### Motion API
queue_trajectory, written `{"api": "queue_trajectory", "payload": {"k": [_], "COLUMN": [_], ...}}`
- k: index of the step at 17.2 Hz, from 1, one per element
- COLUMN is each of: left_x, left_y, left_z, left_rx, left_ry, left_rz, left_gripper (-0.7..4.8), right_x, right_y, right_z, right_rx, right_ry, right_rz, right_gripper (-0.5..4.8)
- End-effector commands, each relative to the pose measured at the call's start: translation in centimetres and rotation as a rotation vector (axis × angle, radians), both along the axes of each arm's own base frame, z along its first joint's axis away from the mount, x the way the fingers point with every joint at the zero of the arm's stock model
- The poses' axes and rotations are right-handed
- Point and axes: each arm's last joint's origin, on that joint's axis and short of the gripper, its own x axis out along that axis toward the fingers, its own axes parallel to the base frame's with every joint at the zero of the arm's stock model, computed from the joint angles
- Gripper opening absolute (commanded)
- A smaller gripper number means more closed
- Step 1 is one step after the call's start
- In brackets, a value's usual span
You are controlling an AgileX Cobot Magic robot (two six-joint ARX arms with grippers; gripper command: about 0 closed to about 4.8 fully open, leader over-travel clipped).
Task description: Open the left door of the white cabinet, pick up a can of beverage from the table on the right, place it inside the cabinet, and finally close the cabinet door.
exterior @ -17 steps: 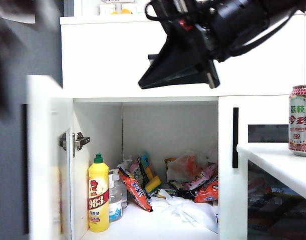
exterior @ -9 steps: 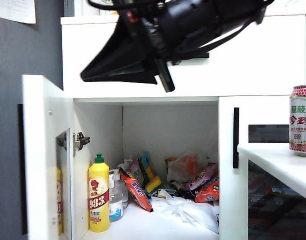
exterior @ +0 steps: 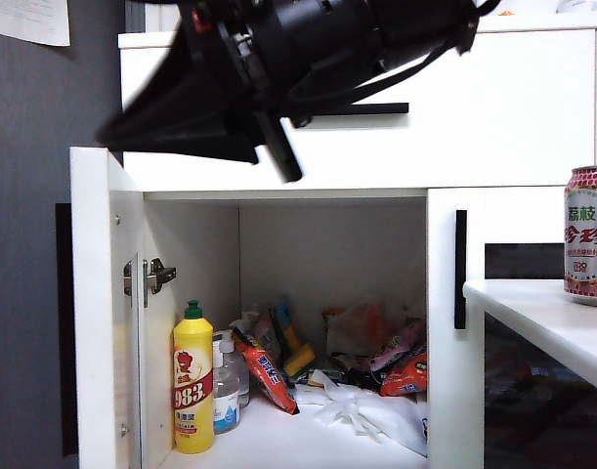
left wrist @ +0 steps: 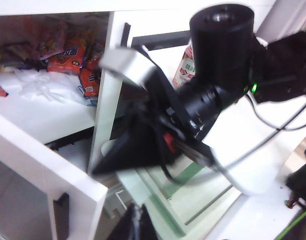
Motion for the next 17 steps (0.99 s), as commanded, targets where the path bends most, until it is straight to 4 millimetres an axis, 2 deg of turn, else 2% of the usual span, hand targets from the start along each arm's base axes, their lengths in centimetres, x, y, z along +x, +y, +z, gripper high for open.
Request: {"api": "queue_trajectory", "payload": {"k": [1, 5, 9, 12, 14, 15, 16, 17], "left_x": [0.2, 0.4, 0.4, 0.4, 0.5, 0.5, 0.6, 1.2], "left_y": [-0.3, -0.7, -0.8, -0.8, -0.9, -0.9, -1.0, -1.7], "left_z": [0.3, 0.6, 0.6, 0.7, 1.2, 1.5, 1.7, 2.0], "left_rx": [-0.009, -0.034, -0.04, -0.044, -0.081, -0.095, -0.109, -0.12], "left_ry": [-0.024, -0.032, -0.033, -0.037, -0.08, -0.107, -0.124, -0.138], "left_rz": [-0.012, -0.043, -0.055, -0.056, -0.054, -0.056, -0.049, -0.045], "left_gripper": [-0.06, -0.06, -0.06, -0.05, -0.04, 0.04, 0.17, 0.25], "right_x": [1.4, 0.1, -1.9, -2.1, -1.2, -0.5, 0.2, 1.2], "right_y": [-1.3, 0.7, 2.6, 2.7, 1.6, 0.5, -0.8, -3.8], "right_z": [0.9, -0.9, -0.4, -0.3, 0.7, 2.2, 4.1, 7.4], "right_rx": [0.007, -0.011, 0.052, 0.058, 0.062, 0.1, 0.137, 0.188], "right_ry": [-0.047, 0.019, 0.01, 0.016, -0.028, -0.084, -0.122, -0.187], "right_rz": [-0.126, -0.025, 0.055, 0.046, -0.022, -0.046, -0.09, -0.181], "right_gripper": [-0.02, -0.02, -0.02, -0.02, -0.02, -0.02, -0.02, -0.02]}}
